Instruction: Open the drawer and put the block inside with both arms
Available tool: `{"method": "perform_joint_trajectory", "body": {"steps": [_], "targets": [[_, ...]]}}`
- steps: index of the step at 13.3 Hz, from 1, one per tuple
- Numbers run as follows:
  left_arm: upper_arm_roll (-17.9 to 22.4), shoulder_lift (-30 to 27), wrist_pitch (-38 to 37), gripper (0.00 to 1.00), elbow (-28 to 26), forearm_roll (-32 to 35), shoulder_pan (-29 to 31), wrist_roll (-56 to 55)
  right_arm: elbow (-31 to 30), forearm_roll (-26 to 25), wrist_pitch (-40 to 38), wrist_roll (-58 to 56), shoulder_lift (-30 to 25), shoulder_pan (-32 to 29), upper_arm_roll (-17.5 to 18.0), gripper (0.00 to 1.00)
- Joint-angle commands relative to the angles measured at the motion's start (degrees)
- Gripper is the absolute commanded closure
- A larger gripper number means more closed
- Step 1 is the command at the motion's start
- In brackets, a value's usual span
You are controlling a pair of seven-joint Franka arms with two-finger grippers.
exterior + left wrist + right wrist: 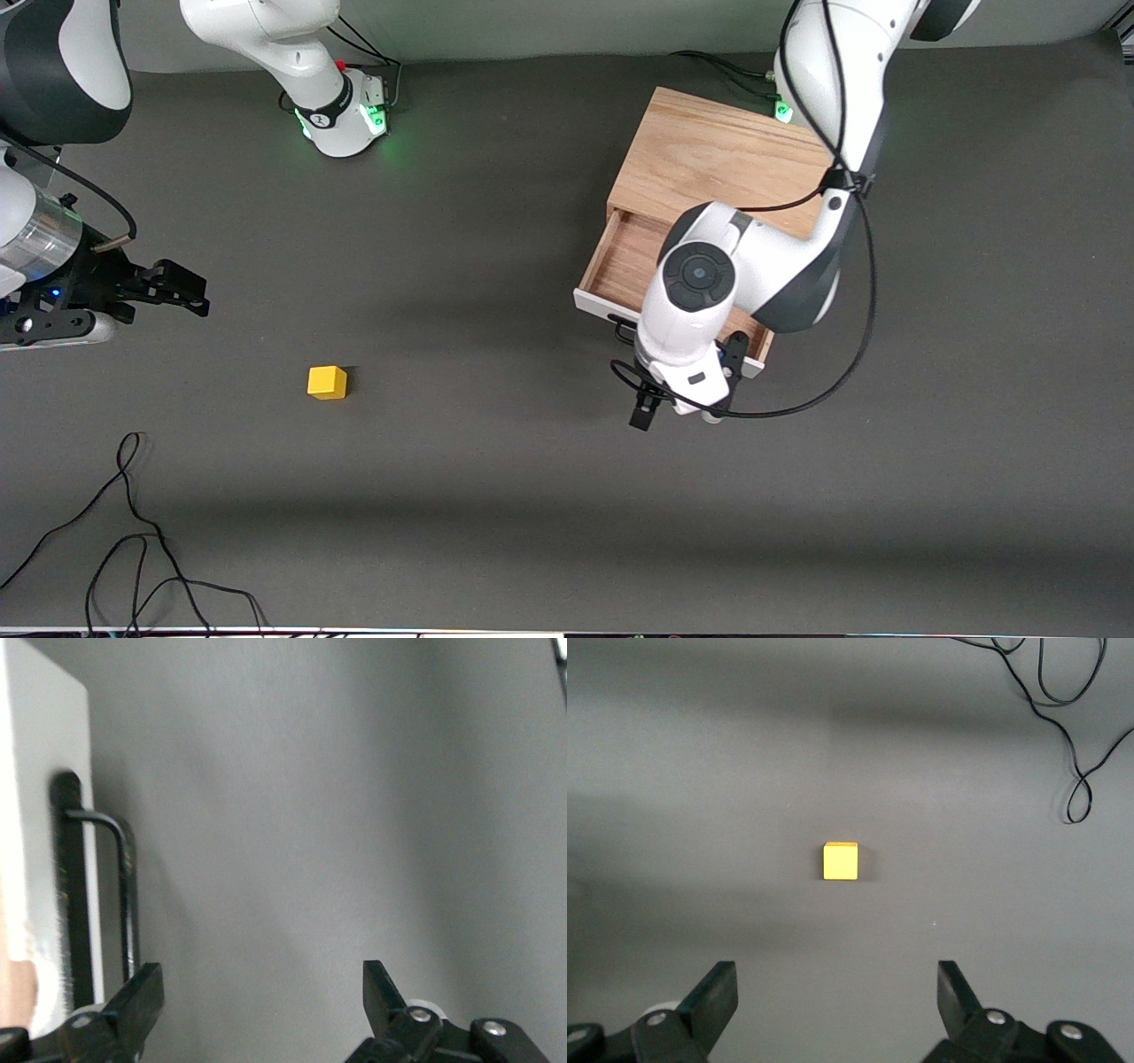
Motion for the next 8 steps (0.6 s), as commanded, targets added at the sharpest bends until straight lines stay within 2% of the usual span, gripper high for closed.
{"method": "perform_joint_trajectory", "body": {"steps": [1,5,8], "targets": [[-0.43,-1.22,-9.99,0.0,6.61,-0.11,3.17,3.14,0.18,-0.45,0.23,0.99,-0.48,0.24,0.03,0.0],[-0.69,-8.59,-20.54,0.0,6.81,-3.19,10.01,15.5,0.09,-0.36,0.06,0.9,-0.48,0.24,-0.06,0.0],[-0.6,-14.13,-30.21,0.0,6.11,-5.39,16.08,31.05,0.35,-0.36,0.14,0.9,-0.39,0.24,0.03,0.0]]}}
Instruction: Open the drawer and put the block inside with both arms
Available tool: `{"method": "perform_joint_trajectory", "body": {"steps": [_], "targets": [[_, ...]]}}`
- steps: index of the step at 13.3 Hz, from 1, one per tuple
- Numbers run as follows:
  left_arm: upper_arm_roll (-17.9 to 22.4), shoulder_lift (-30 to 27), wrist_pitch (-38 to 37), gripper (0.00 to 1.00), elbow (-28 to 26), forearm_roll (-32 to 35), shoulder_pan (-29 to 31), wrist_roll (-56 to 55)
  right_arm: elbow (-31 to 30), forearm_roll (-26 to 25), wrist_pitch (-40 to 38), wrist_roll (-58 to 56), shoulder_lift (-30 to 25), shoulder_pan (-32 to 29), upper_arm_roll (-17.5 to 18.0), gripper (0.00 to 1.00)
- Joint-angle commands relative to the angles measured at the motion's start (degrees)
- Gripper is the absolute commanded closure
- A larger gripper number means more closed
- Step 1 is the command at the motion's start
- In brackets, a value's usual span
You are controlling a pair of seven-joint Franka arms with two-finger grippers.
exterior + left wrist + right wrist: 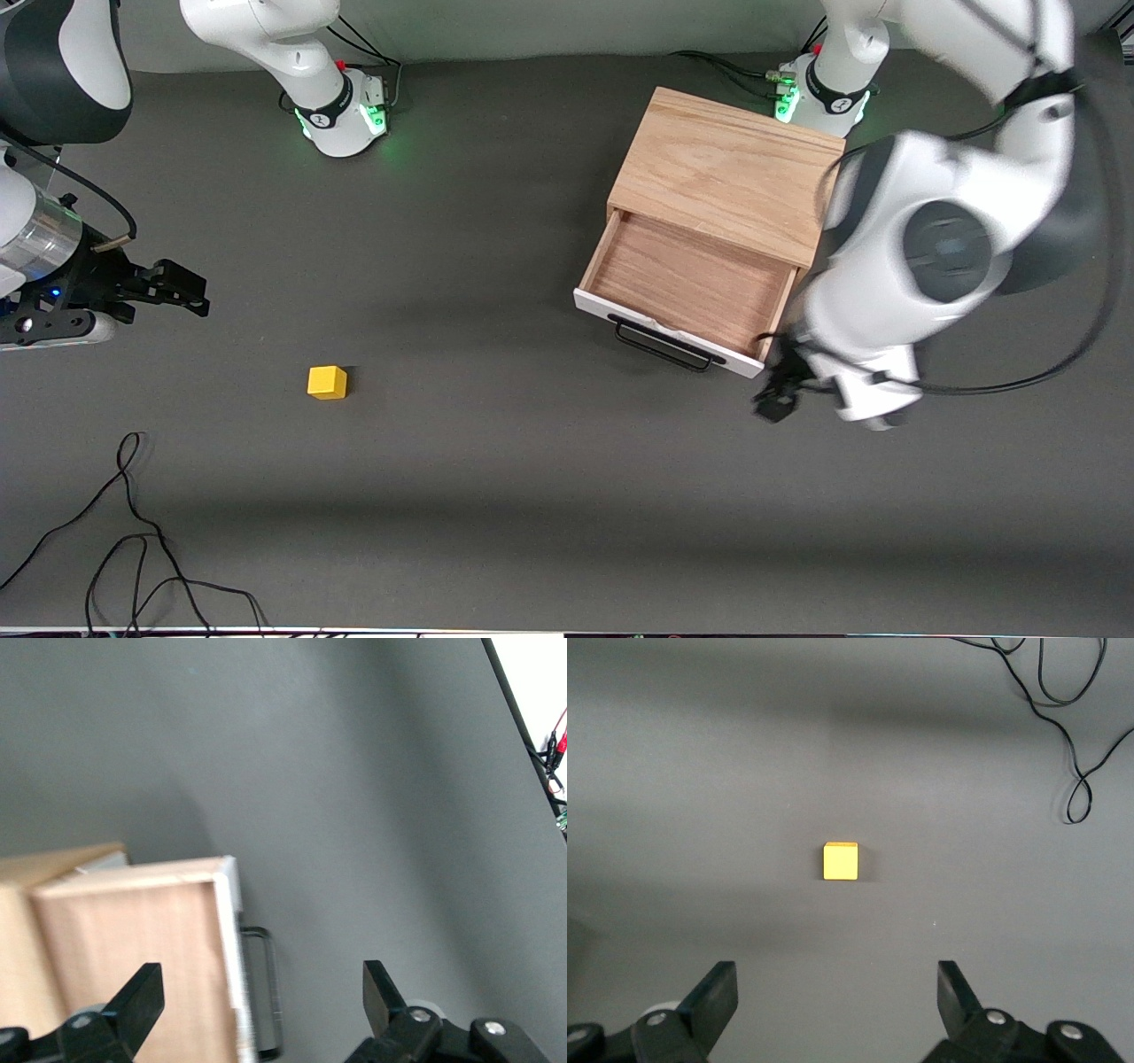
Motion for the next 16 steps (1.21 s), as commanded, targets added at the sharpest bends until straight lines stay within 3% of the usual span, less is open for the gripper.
{"method": "perform_joint_trajectory", "body": {"steps": [1,5,9,14,16], "targets": [[-0.54,-5.48,-7.2,0.0,-2.91,-2.03,5.39,14.28,0.34,-0.36,0.14,0.99,-0.39,0.23,0.12,0.0],[-0.19,-13.56,-9.07,0.0,-11.33,-1.77,11.19,31.87,0.6,-0.01,0.4,0.99,-0.74,0.15,-0.14,0.0],[-0.1,-19.55,-8.54,0.0,-18.29,-1.07,14.81,47.26,0.25,0.34,3.39,0.99,2.68,-0.29,-0.23,0.0],[-0.19,-26.58,-0.83,0.0,-28.65,2.09,15.96,60.64,-0.28,1.3,5.68,1.08,6.2,-0.82,-0.5,0.0],[-0.19,-26.59,0.51,0.0,-28.93,2.18,15.87,66.33,-0.8,3.94,5.77,0.81,7.77,-1.96,-0.41,0.0]]}}
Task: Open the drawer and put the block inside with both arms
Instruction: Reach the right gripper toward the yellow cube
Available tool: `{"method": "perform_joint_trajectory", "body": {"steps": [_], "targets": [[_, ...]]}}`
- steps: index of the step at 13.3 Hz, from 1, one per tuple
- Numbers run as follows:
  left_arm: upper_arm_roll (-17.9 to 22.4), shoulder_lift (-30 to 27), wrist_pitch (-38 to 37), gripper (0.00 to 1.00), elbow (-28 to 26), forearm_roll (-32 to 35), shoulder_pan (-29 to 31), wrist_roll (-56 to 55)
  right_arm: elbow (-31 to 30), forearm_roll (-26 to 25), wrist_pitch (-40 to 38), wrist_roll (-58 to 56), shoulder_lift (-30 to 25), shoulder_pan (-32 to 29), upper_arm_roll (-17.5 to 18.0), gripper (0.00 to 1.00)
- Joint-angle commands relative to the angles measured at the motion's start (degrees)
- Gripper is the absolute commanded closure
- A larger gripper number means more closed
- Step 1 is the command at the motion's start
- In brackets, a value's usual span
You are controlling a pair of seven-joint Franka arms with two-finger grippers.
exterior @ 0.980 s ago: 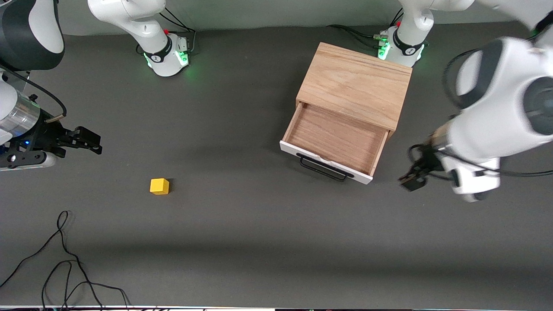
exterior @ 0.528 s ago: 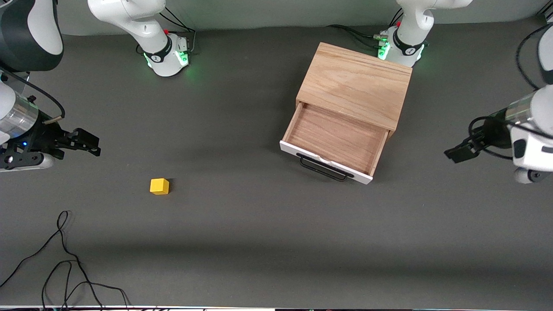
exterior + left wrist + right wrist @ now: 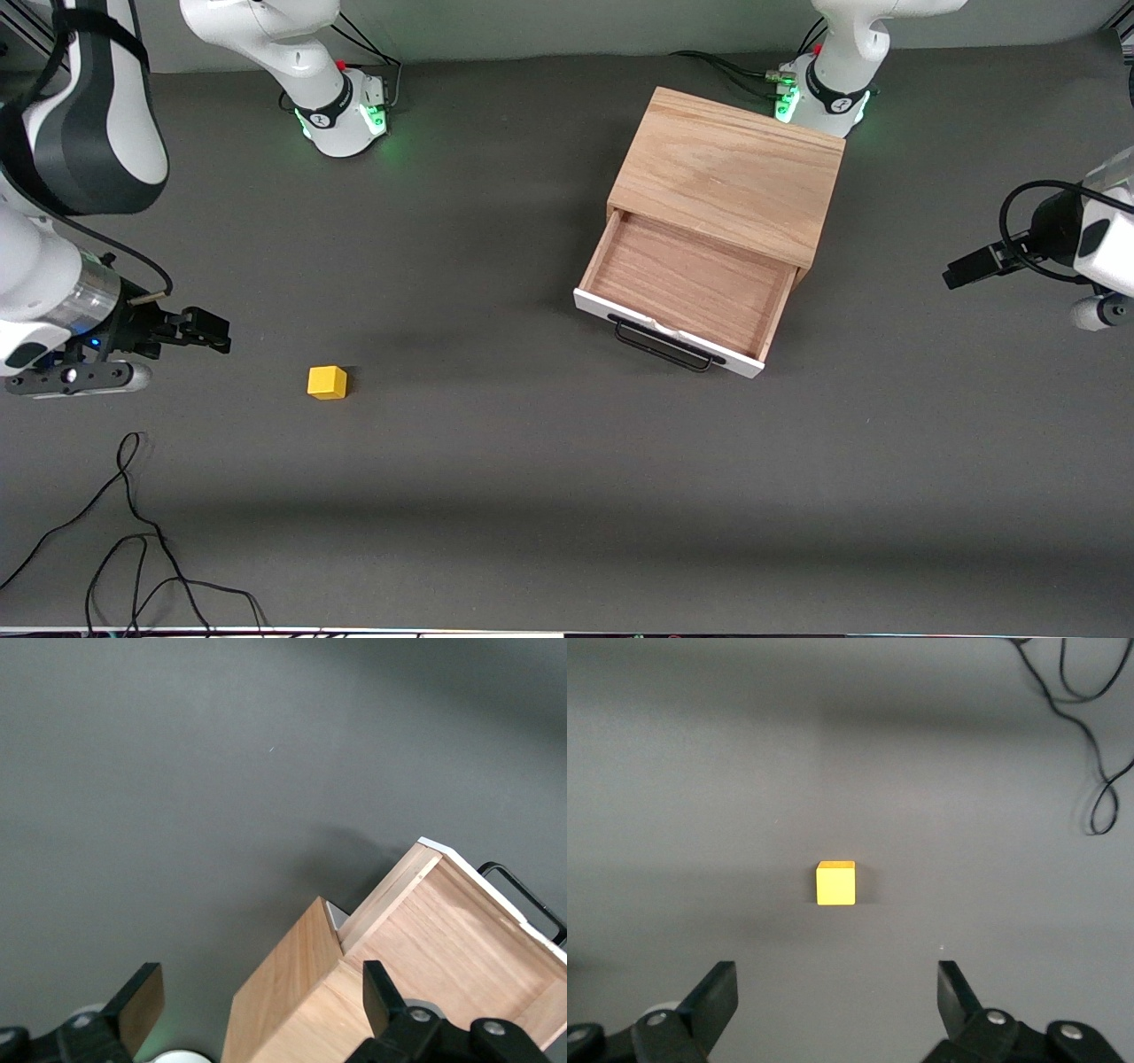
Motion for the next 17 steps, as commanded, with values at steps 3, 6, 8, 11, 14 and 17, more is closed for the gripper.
{"method": "perform_joint_trajectory", "body": {"steps": [3,6,8,11,14,17], "targets": [[-0.33,-3.11,2.85,0.0,-3.3,1.11,0.0,13.23,-1.21,2.47,2.08,0.56,4.12,-0.95,0.09,0.0],[-0.33,-3.11,3.02,0.0,-2.95,1.11,-0.18,13.42,-6.9,2.48,7.34,0.04,4.13,-0.95,0.0,0.0],[-0.68,-3.2,3.2,0.0,-2.77,3.03,-0.53,14.64,-12.44,2.48,15.06,-0.06,4.04,-0.95,0.0,0.0],[-0.86,-3.2,3.2,0.0,-2.86,3.04,-0.53,15.97,-17.46,3.97,25.43,-0.14,7.28,-0.77,0.09,0.0],[-1.73,-3.11,3.46,0.0,-2.86,3.04,0.17,16.4,-19.84,3.97,33.0,-0.14,11.59,-0.42,0.17,0.0],[-2.87,-3.2,3.38,0.0,-2.86,2.96,1.83,17.72,-26.33,3.97,42.66,0.12,12.56,1.59,0.35,0.0]]}}
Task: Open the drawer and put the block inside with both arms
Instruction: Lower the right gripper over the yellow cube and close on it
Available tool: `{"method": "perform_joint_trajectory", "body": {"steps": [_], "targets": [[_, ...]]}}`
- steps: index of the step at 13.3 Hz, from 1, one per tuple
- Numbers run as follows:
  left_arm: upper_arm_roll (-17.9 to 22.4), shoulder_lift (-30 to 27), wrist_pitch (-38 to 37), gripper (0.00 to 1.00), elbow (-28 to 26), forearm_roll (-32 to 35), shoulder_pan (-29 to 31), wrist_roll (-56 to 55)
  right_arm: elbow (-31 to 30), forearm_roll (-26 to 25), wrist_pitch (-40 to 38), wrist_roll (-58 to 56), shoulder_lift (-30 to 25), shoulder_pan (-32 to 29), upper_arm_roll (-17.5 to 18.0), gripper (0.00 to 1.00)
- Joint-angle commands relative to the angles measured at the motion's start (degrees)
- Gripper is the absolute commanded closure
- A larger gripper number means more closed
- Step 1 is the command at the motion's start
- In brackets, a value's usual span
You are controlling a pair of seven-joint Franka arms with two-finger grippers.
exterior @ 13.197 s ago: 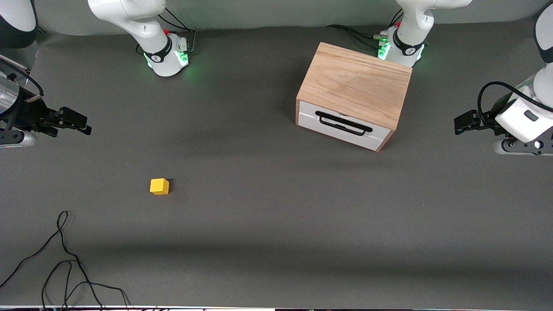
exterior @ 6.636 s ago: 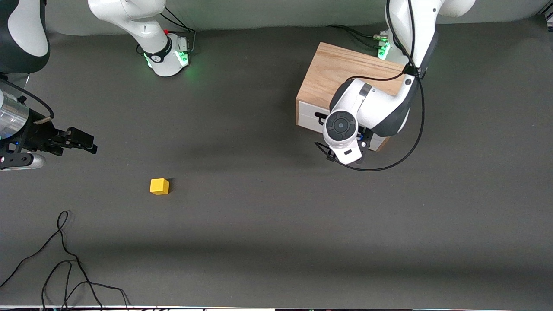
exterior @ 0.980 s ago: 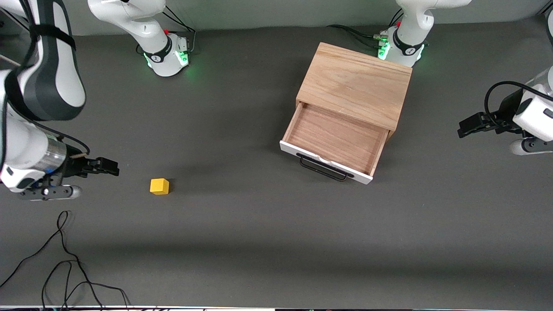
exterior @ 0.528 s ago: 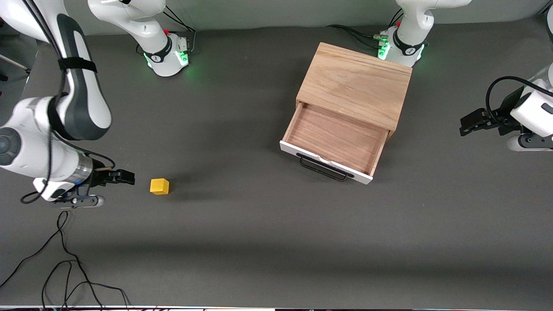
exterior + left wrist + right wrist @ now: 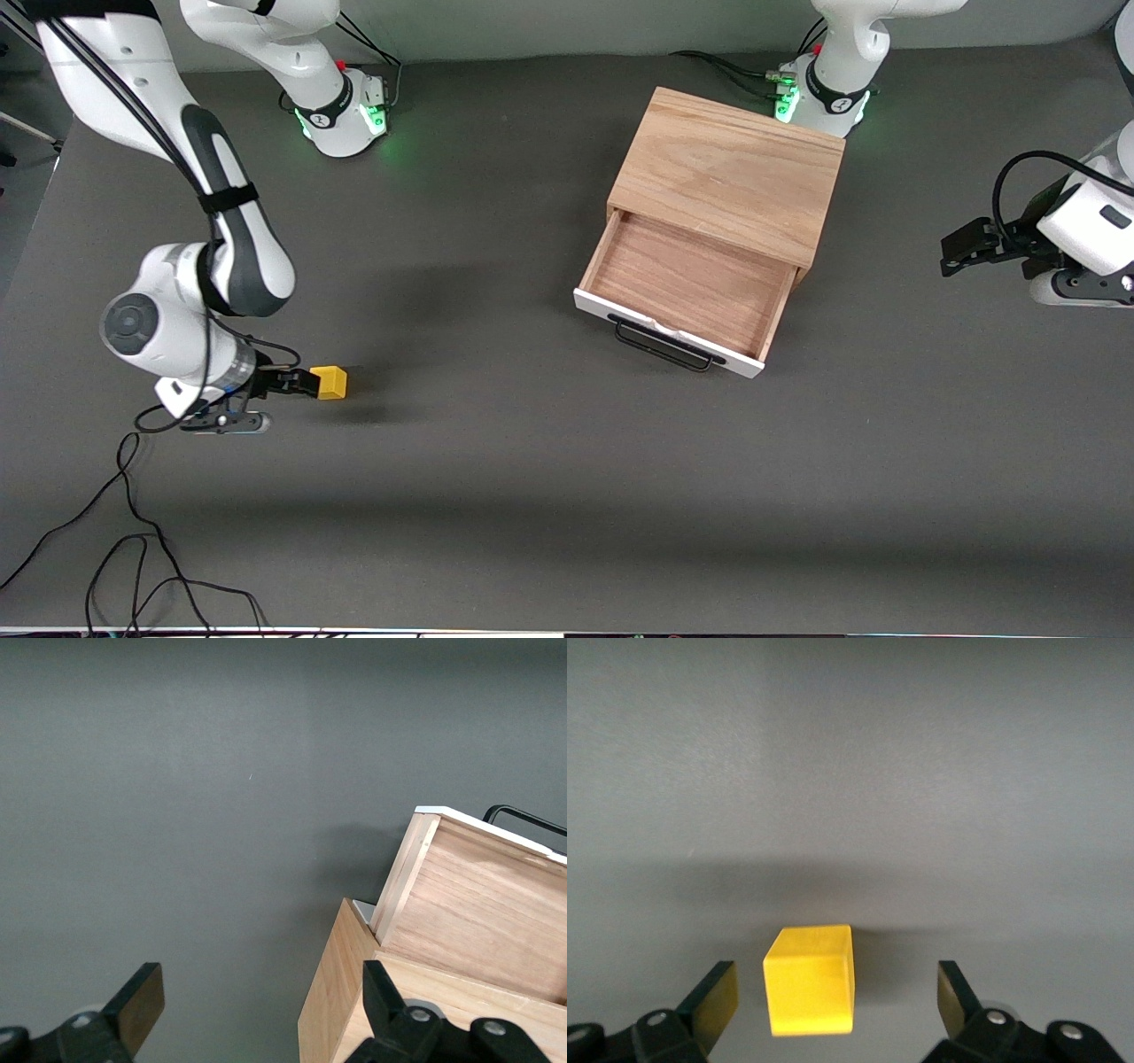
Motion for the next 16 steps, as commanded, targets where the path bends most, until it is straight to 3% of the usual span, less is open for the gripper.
{"method": "perform_joint_trajectory", "body": {"steps": [1,6,14,16], "targets": [[-2.36,-1.41,0.8,0.0,-1.33,0.58,2.31,1.69,-5.27,0.88,7.46,0.56,-0.42,2.26,-0.05,0.0],[-2.54,-1.41,0.63,0.0,-1.33,0.58,2.23,1.69,-5.28,0.88,12.3,0.65,3.27,2.35,0.04,0.0],[-2.45,-1.49,0.01,0.0,-1.59,0.67,2.23,1.77,-6.42,0.88,12.31,0.56,3.28,2.44,0.22,0.0],[-2.37,-1.49,-0.25,0.0,-1.59,0.67,2.31,1.77,-6.42,0.88,12.23,0.04,3.28,2.35,0.13,0.04]]}}
